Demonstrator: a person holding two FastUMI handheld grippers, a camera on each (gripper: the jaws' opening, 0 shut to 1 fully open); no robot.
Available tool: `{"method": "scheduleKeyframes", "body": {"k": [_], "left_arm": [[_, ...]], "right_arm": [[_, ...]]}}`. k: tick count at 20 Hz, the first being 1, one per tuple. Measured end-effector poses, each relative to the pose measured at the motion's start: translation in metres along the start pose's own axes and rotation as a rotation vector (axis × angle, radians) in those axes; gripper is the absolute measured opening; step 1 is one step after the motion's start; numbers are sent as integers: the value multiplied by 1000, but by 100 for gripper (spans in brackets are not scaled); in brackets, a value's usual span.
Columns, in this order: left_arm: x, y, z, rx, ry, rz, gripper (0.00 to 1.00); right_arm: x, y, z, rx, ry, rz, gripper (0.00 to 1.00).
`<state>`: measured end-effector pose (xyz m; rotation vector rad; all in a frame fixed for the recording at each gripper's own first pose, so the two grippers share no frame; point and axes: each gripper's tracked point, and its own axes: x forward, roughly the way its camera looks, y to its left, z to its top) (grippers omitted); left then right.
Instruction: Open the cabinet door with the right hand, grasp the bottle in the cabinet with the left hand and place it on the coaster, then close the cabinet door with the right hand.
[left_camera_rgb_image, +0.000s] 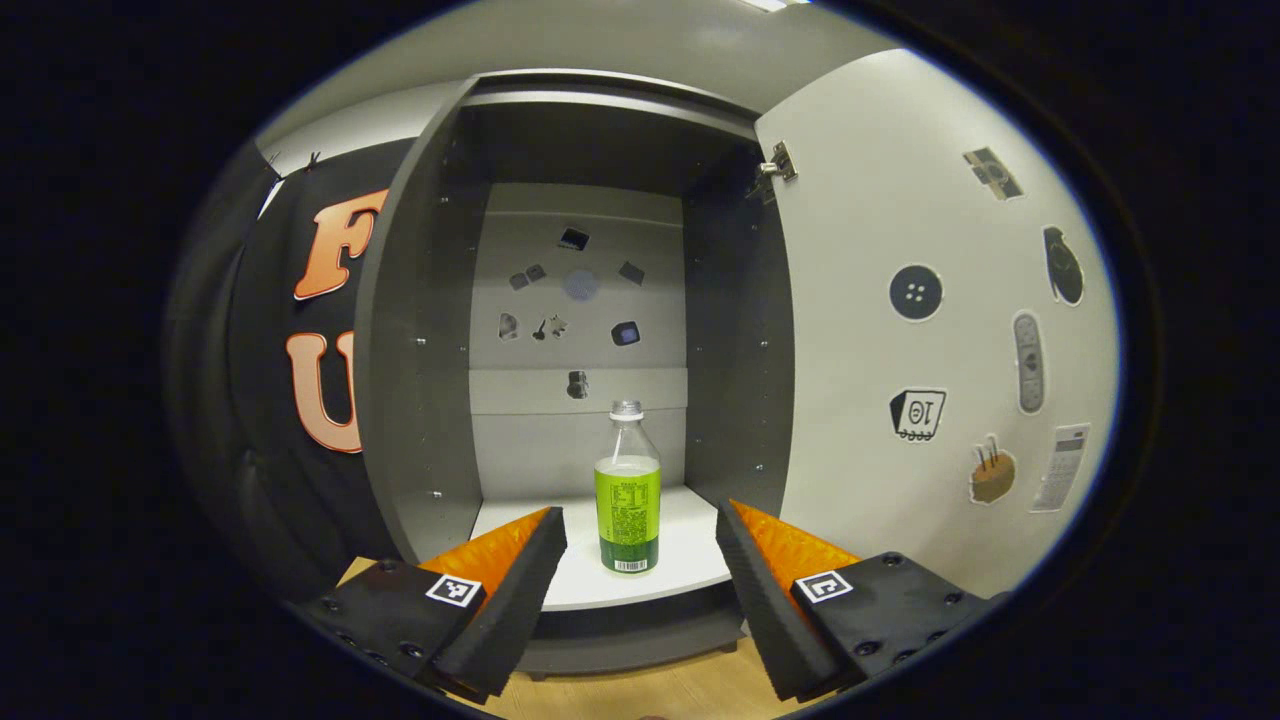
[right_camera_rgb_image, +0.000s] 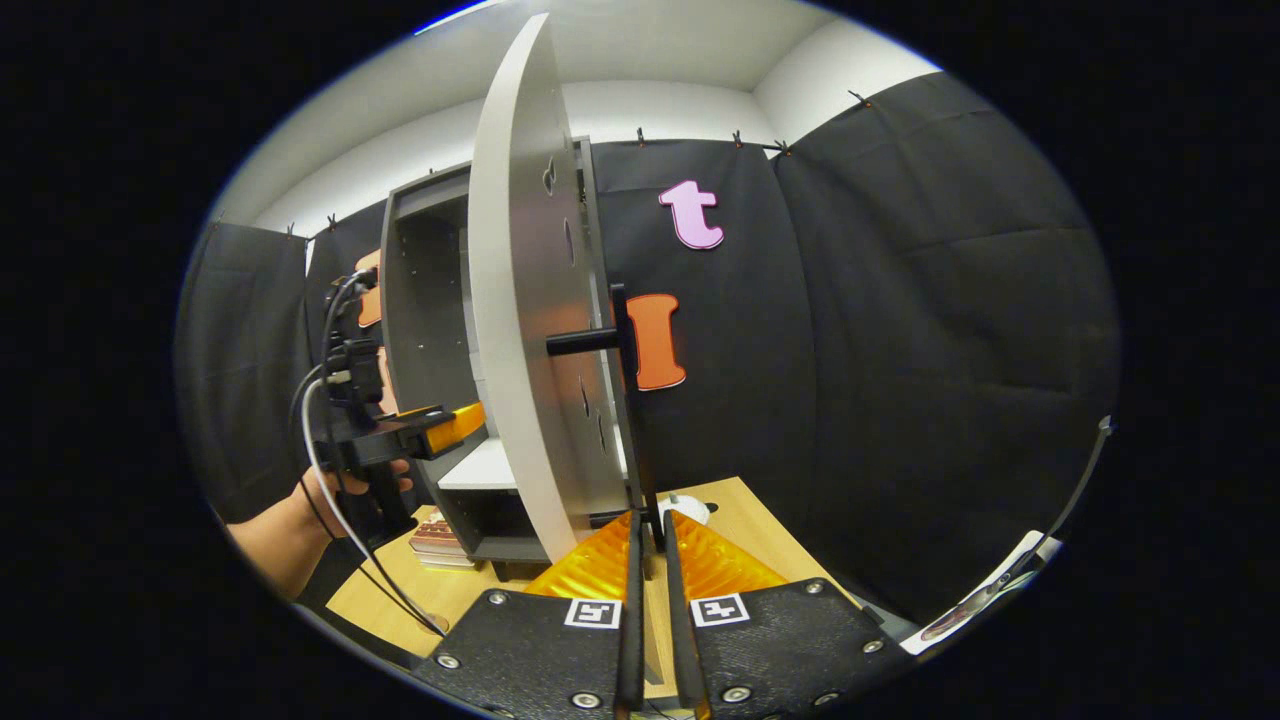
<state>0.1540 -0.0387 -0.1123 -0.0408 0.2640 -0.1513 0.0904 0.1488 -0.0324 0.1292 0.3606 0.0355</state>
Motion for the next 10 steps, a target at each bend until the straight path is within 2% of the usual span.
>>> {"method": "scheduleKeyframes", "body": {"k": [1, 2, 3, 5, 8, 10], "left_arm": [[11, 0, -4, 2, 9, 0, 99], [23, 2, -10, 2, 26, 7, 98], [35, 0, -17, -6, 42, 7, 98], [58, -2, -32, -18, 70, -5, 98], [94, 3, -54, -55, 110, -3, 98], [112, 6, -61, -52, 112, 3, 98]], "right_arm": [[0, -3, 1, -9, -2, -9, 24], [-1, -4, 0, -8, 0, -11, 17], [0, -6, 0, -2, -1, -10, 18], [-2, -11, 0, 1, -8, -17, 35], [-9, -9, 3, -6, -23, -14, 48], [-17, -7, 5, -17, -29, -13, 50]]}}
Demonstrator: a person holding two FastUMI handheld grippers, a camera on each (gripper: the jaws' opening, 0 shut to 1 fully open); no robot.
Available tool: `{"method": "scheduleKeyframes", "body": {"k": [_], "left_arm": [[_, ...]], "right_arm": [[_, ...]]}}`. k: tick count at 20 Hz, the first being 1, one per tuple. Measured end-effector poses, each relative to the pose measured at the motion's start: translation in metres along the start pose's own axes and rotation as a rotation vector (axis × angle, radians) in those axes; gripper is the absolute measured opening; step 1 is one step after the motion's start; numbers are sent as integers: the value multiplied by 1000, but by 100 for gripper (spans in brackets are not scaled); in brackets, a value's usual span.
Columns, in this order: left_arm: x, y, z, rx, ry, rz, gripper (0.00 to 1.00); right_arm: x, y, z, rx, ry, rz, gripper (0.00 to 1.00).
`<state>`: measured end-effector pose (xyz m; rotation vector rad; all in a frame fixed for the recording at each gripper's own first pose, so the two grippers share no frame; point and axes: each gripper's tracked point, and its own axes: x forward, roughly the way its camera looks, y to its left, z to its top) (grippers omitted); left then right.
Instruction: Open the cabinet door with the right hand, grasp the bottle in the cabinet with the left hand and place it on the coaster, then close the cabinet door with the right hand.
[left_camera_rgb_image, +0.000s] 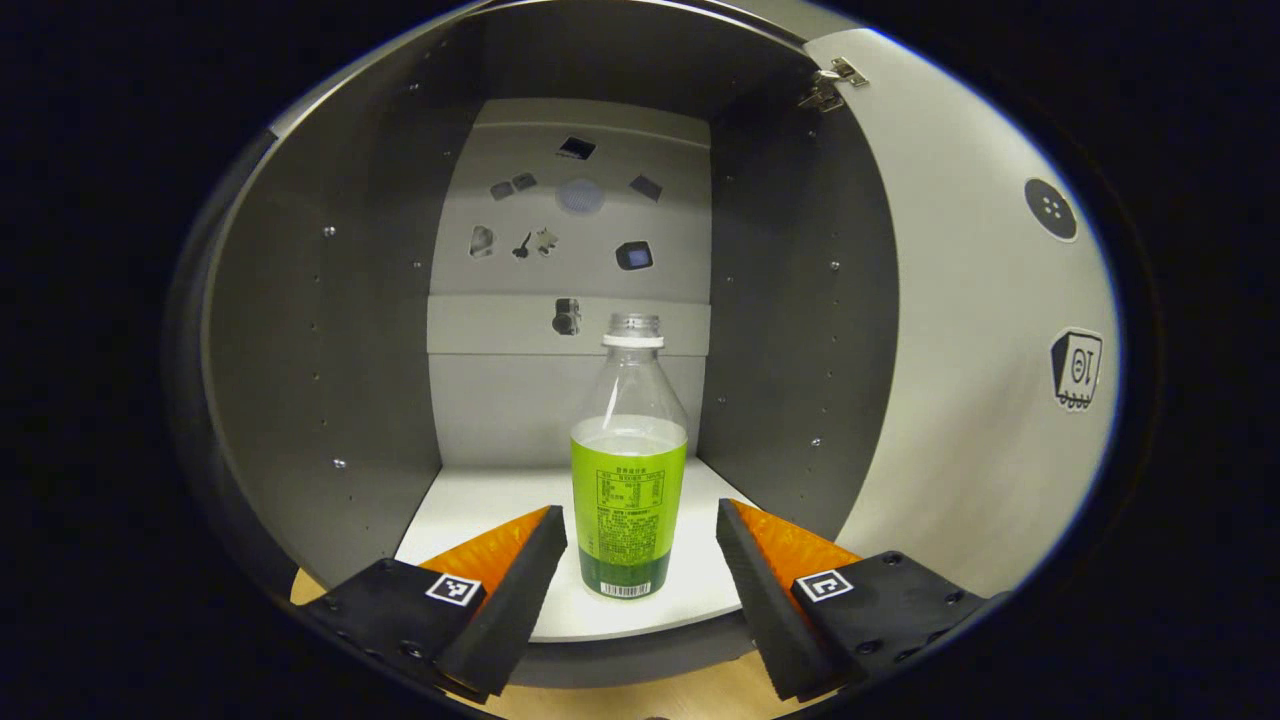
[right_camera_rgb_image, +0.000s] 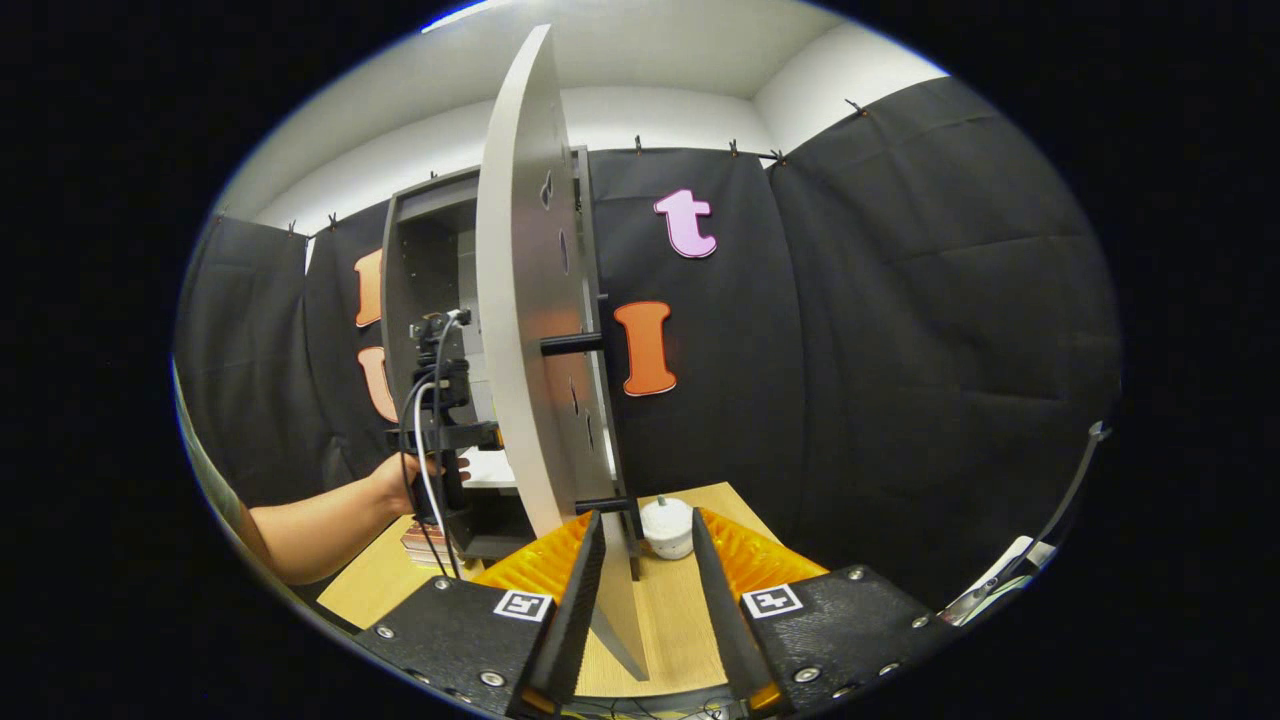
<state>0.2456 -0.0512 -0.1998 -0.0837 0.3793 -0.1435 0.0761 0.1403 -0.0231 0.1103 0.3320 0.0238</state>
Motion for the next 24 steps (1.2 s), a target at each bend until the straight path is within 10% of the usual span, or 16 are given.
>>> {"method": "scheduleKeyframes", "body": {"k": [5, 13, 24], "left_arm": [[32, 10, -4, 48, 19, 21, 98], [53, 14, 2, 92, 36, 20, 83], [-28, 19, 8, 98, -13, 84, 79]], "right_arm": [[-5, -7, -1, -5, 0, -21, 77], [-10, -8, -10, 4, 11, -12, 89], [-26, -11, -21, 49, 0, 91, 86]]}}
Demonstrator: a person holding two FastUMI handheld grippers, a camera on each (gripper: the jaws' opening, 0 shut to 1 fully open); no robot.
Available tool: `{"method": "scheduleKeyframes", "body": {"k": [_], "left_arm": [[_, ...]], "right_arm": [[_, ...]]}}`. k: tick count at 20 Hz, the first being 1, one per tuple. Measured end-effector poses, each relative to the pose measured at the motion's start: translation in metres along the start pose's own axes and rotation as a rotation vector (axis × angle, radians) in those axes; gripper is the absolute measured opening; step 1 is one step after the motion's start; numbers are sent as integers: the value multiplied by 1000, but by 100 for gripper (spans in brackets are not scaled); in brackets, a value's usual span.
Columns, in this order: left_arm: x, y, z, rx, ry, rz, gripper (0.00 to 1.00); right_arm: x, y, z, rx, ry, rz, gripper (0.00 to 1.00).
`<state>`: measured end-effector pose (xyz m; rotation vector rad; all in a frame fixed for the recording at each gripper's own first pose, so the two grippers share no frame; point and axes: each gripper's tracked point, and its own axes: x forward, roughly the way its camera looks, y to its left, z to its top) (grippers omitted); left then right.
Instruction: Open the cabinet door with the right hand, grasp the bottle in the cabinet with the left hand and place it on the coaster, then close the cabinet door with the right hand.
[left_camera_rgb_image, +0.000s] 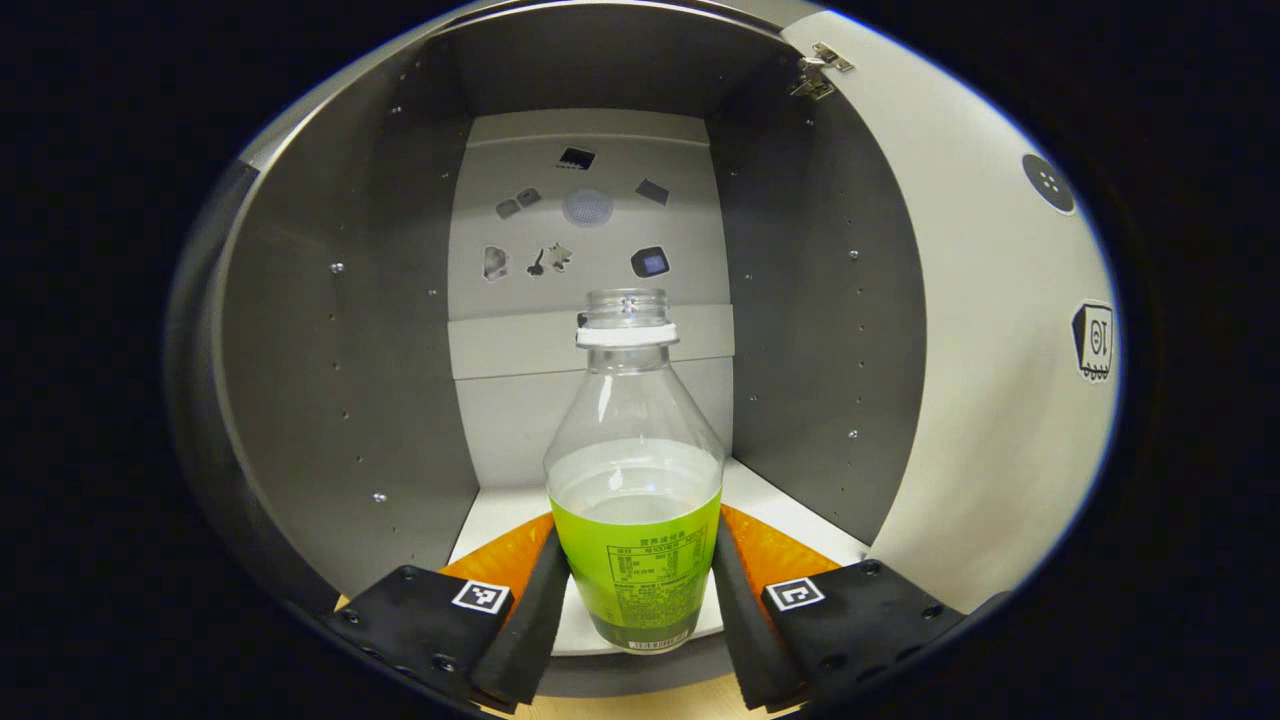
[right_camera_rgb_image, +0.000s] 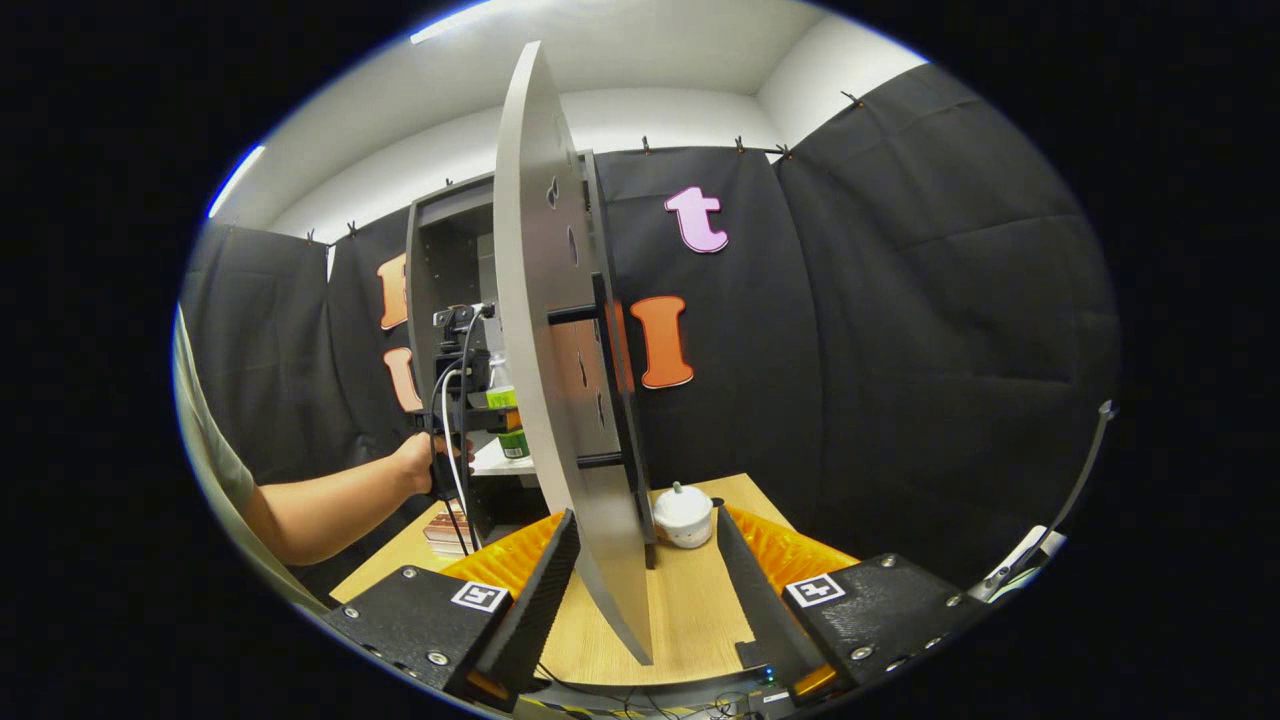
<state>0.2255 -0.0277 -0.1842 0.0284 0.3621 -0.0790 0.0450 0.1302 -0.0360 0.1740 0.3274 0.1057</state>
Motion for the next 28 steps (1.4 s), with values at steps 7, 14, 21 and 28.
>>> {"method": "scheduleKeyframes", "body": {"k": [7, 14, 21, 28], "left_arm": [[-70, 18, -11, -6, -20, 122, 78], [-134, 39, -7, 60, -96, 265, 78], [-162, 85, -37, 2, -80, 325, 76], [-186, 127, -59, 4, -97, 331, 78]], "right_arm": [[-6, -15, 1, -5, -26, 100, 94], [1, -20, 1, -11, -61, 170, 89], [-5, -3, 10, -15, -154, 154, 89], [-6, 32, 12, -97, -230, 88, 89]]}}
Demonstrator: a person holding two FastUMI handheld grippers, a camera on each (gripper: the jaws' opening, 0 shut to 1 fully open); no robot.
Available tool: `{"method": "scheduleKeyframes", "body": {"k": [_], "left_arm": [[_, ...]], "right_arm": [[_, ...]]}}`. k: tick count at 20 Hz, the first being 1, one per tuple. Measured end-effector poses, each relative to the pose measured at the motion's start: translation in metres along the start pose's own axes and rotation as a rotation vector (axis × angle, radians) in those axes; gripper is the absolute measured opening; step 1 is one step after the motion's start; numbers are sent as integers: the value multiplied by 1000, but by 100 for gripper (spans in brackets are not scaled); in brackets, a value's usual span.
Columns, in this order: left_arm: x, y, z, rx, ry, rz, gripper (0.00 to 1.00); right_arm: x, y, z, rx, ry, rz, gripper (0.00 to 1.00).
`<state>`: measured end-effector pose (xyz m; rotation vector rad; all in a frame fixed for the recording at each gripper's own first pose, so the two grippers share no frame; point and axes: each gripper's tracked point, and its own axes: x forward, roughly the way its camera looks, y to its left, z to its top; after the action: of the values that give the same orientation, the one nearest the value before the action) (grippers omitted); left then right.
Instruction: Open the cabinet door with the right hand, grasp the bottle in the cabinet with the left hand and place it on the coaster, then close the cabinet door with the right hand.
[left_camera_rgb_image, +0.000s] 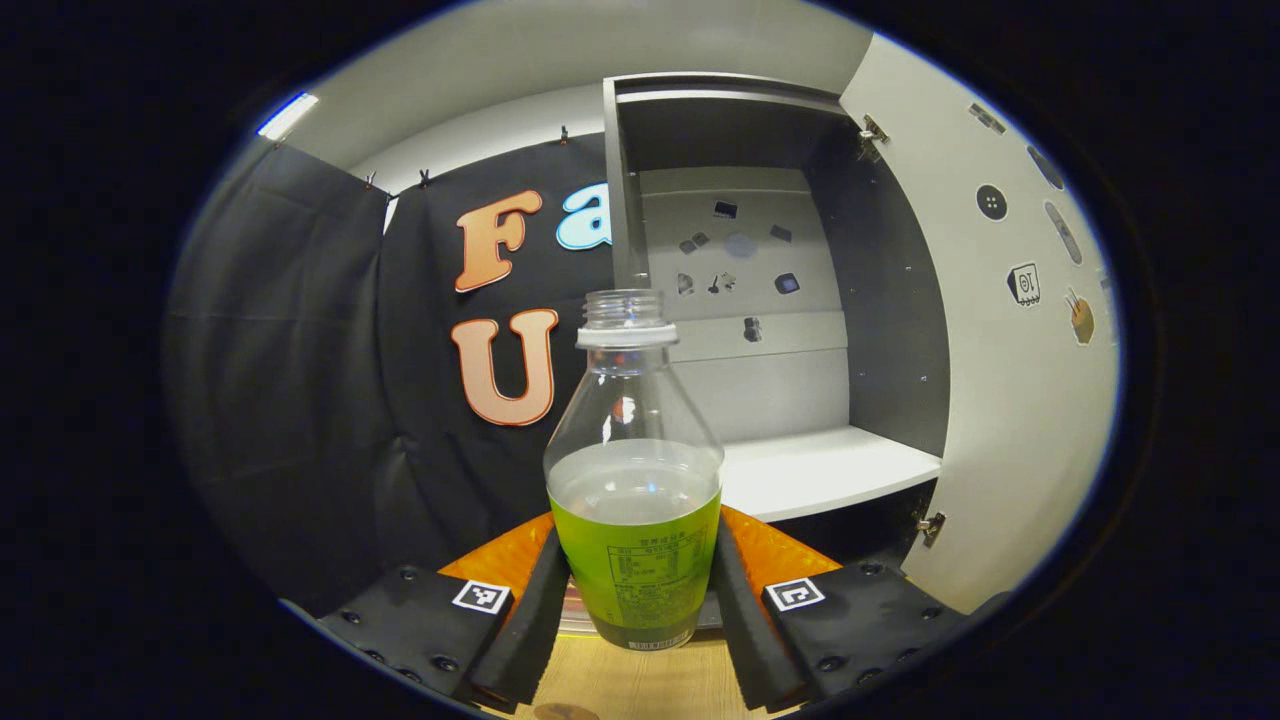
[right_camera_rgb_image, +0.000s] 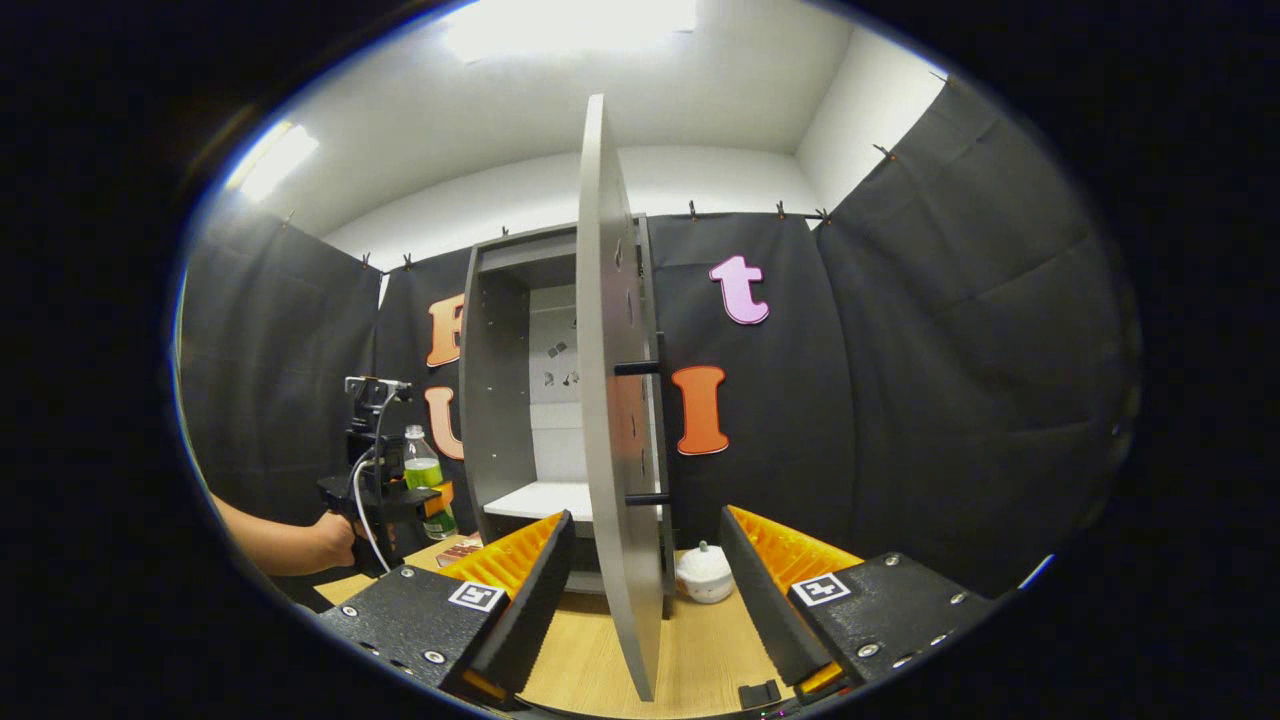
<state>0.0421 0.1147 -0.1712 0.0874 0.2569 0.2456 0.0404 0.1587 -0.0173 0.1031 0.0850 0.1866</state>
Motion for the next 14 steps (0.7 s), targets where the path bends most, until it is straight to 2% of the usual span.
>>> {"method": "scheduleKeyframes", "body": {"k": [5, 14], "left_arm": [[-9, 28, -17, 14, -24, 14, 80], [-27, 57, -81, 59, -34, 3, 78]], "right_arm": [[4, 19, -4, -7, 13, -42, 89], [10, 55, -4, -71, 29, -130, 89]]}}
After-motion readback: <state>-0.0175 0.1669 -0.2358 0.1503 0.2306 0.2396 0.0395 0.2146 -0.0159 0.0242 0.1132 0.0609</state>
